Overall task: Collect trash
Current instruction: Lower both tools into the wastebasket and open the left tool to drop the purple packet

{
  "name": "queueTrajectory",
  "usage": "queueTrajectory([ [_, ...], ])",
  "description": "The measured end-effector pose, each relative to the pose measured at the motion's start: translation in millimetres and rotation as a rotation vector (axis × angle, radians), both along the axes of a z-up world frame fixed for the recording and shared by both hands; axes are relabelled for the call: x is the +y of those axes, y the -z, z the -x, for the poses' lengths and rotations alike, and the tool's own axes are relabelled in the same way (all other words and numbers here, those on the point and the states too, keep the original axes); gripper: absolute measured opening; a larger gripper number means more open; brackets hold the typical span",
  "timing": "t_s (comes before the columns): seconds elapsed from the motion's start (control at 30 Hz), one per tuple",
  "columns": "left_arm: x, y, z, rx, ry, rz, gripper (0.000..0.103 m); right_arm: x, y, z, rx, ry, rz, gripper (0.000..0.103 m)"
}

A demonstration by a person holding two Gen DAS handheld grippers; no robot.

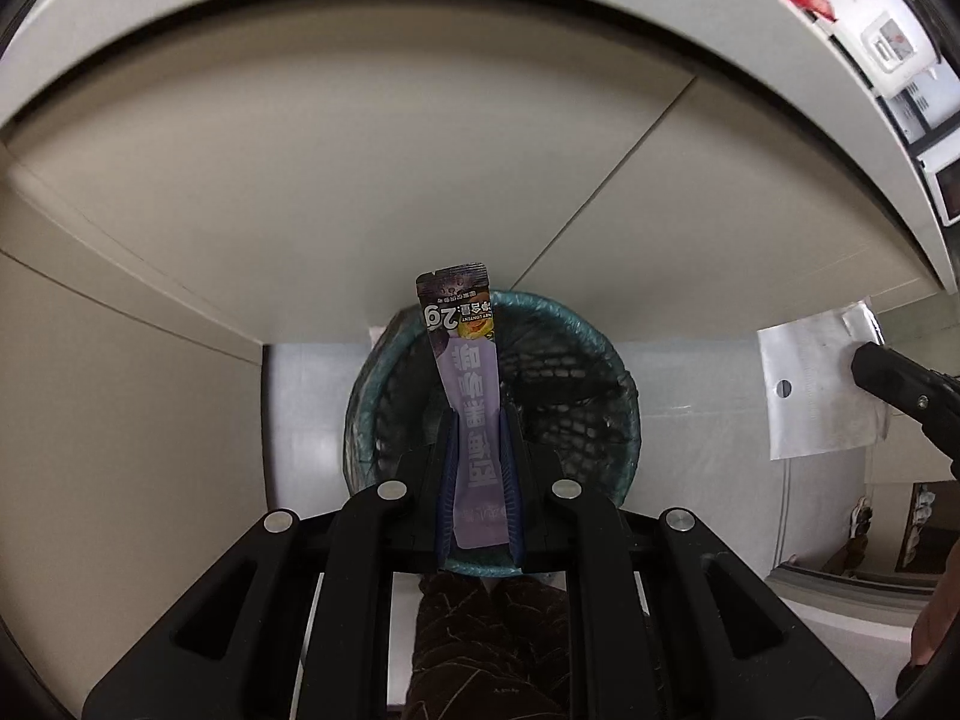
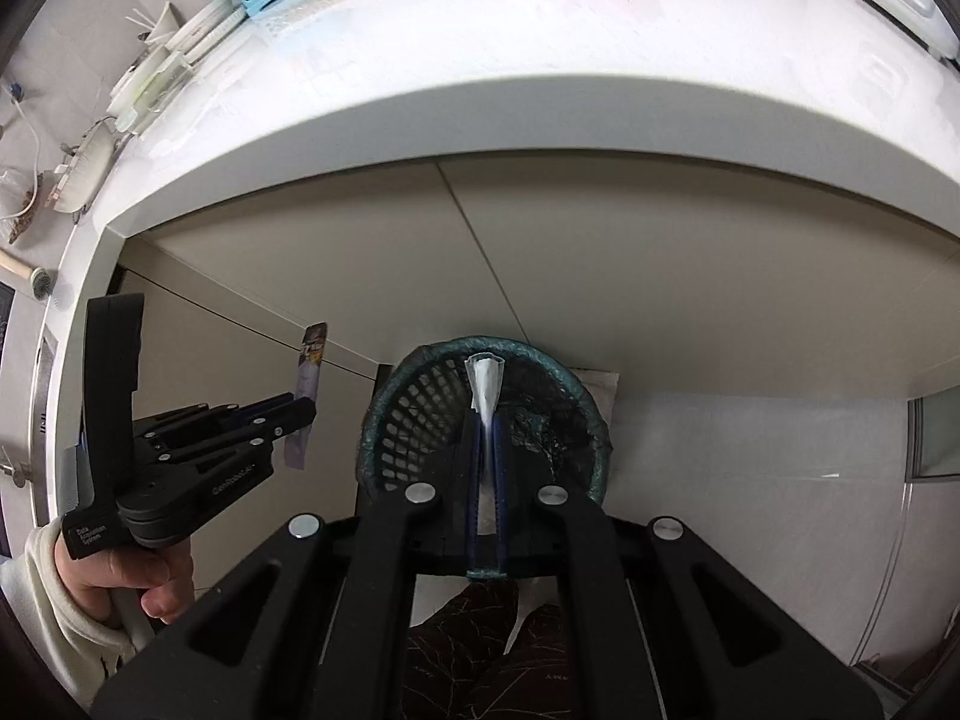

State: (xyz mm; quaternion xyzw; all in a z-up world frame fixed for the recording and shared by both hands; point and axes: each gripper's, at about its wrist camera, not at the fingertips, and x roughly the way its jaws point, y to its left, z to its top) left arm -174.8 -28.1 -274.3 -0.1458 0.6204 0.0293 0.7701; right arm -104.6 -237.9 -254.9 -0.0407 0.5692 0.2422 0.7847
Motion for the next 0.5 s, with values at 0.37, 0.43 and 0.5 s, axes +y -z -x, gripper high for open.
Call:
queueTrajectory([
  [0.37,-3.7,36.3,9.4,0.093,0.038,-0.038,0.013,8.3,16.4,-0.1,0.019,-0.003,0.026,0.003],
  [0.43,-2.7,39.9,11.3,0.097,0.039,-0.032,0.013,9.1,18.7,0.7,0.023,0.0,0.027,0.003],
  [0.5,-4.4,43.0,11.8,0.097,0.043,-0.025,0.013,11.4,20.2,1.0,0.03,0.003,0.028,0.003],
])
